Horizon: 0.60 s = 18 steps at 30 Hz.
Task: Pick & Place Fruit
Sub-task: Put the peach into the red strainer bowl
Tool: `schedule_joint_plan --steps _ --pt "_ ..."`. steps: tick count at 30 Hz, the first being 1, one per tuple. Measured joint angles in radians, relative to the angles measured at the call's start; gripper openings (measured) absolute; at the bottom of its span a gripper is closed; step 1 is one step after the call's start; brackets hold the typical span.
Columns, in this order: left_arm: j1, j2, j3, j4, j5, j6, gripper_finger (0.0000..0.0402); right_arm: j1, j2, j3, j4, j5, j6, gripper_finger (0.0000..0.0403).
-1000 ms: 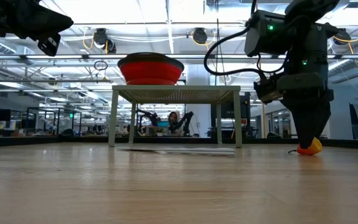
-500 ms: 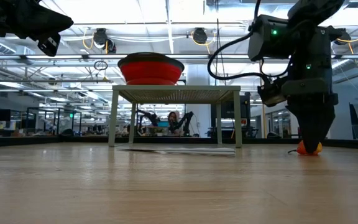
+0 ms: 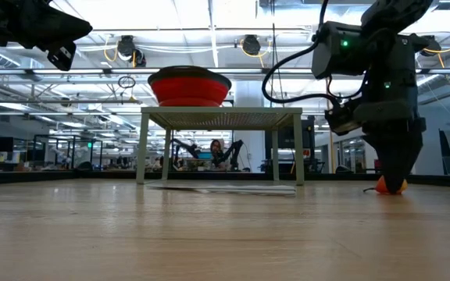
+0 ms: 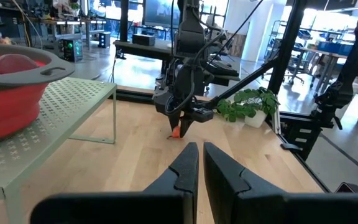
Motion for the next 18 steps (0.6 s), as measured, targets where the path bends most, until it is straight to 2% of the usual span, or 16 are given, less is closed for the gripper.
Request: schedule_joint_plan --steps 10,18 --pt "0.000 0.000 0.000 -0.001 0.000 0.007 0.0024 0.002 -0.023 -0.002 -0.012 -0.108 0.040 0.0104" --pt "0.000 0.000 0.000 -0.001 0.000 0.011 0.0024 0.001 -0.112 -0.002 0.005 -0.105 0.084 0.0100"
